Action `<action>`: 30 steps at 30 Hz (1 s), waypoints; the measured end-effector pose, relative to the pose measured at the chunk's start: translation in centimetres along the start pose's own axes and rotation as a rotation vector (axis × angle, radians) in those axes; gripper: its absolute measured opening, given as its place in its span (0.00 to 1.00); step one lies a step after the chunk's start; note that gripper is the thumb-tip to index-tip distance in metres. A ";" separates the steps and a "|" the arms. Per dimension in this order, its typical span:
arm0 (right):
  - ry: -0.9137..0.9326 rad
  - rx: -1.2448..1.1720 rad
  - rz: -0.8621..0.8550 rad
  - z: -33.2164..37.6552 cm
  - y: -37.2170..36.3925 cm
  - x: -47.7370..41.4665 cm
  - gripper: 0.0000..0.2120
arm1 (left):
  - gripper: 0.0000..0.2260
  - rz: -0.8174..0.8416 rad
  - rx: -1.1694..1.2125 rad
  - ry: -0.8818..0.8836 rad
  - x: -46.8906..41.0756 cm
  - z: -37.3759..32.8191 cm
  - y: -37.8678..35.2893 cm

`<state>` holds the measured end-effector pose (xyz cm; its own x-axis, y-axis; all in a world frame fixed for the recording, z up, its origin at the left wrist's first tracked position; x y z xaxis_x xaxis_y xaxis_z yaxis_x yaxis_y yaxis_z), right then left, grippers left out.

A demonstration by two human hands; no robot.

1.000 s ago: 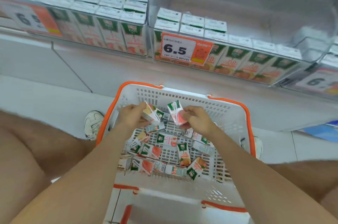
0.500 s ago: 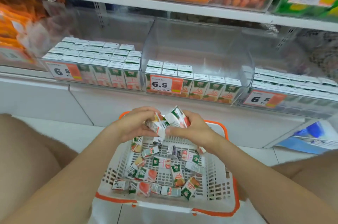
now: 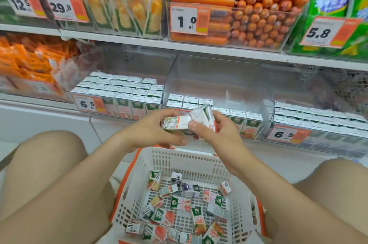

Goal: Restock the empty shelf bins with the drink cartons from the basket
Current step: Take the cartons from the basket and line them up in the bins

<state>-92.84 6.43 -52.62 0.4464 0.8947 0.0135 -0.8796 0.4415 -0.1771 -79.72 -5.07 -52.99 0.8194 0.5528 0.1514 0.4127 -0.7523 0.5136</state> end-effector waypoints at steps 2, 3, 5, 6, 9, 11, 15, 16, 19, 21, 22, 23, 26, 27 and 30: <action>-0.028 -0.008 -0.085 -0.5 0.0 -0.8 0.21 | 0.12 -0.014 -0.103 -0.045 0.0 -0.7 0.8; -0.047 -0.005 -0.104 -0.7 -0.1 -1.3 0.23 | 0.10 -0.018 -0.144 -0.064 0.0 -0.8 1.3; -0.087 -0.019 -0.081 -1.3 -0.6 -2.1 0.29 | 0.07 -0.050 -0.193 -0.075 0.0 -0.8 2.7; -0.115 -0.033 -0.066 -1.6 -1.0 -2.4 0.33 | 0.08 -0.073 -0.198 -0.073 -0.1 -0.6 3.5; -0.166 -0.063 -0.084 -2.1 -1.2 -3.1 0.31 | 0.14 -0.195 -0.149 -0.032 0.1 0.3 6.4; -0.148 -0.117 -0.092 -2.0 -1.4 -3.7 0.25 | 0.16 -0.283 -0.106 -0.003 0.3 1.0 8.5; -0.086 -0.081 -0.007 -0.6 -3.5 -4.9 0.10 | 0.14 -0.495 -0.128 0.004 0.3 1.7 12.7; -0.067 -0.049 0.016 -0.1 -4.3 -5.3 0.06 | 0.13 -0.560 -0.135 -0.003 0.3 1.8 13.9; 0.070 0.199 0.037 2.9 -6.8 -6.2 0.17 | 0.11 -0.745 -0.195 -0.028 0.7 1.5 17.0; 0.306 0.444 0.066 6.2 -9.4 -6.9 0.24 | 0.11 -0.831 -0.232 -0.029 0.8 1.2 18.5; 0.436 0.552 0.086 7.6 -10.8 -7.3 0.23 | 0.11 -0.852 -0.222 -0.030 0.7 1.1 18.9; 0.548 0.638 0.108 8.6 -12.2 -7.9 0.22 | 0.11 -0.859 -0.228 -0.022 0.3 1.1 19.3; 0.682 0.862 0.113 8.7 -14.4 -11.8 0.20 | 0.10 -0.821 -0.406 0.007 -1.5 1.5 19.7; 0.680 0.954 0.105 8.1 -14.7 -13.5 0.21 | 0.10 -0.786 -0.458 0.011 -2.2 1.8 19.7; 0.649 1.180 0.090 6.7 -15.6 -17.7 0.20 | 0.11 -0.697 -0.593 0.023 -4.1 2.7 19.4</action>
<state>-88.12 -15.82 -43.55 0.0875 0.8753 -0.4757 -0.3785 0.4709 0.7969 -74.00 -22.93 -45.88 0.4505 0.8246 -0.3422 0.5341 0.0583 0.8434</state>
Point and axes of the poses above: each hand's wrist, its own x-axis away from the middle knuckle, its own y-axis out of the back of the hand, z = x × y, the point moved 9 cm from there along -x, towards the middle knuckle, and after that the axes turned 12 degrees about -x, right-handed, at the moved point
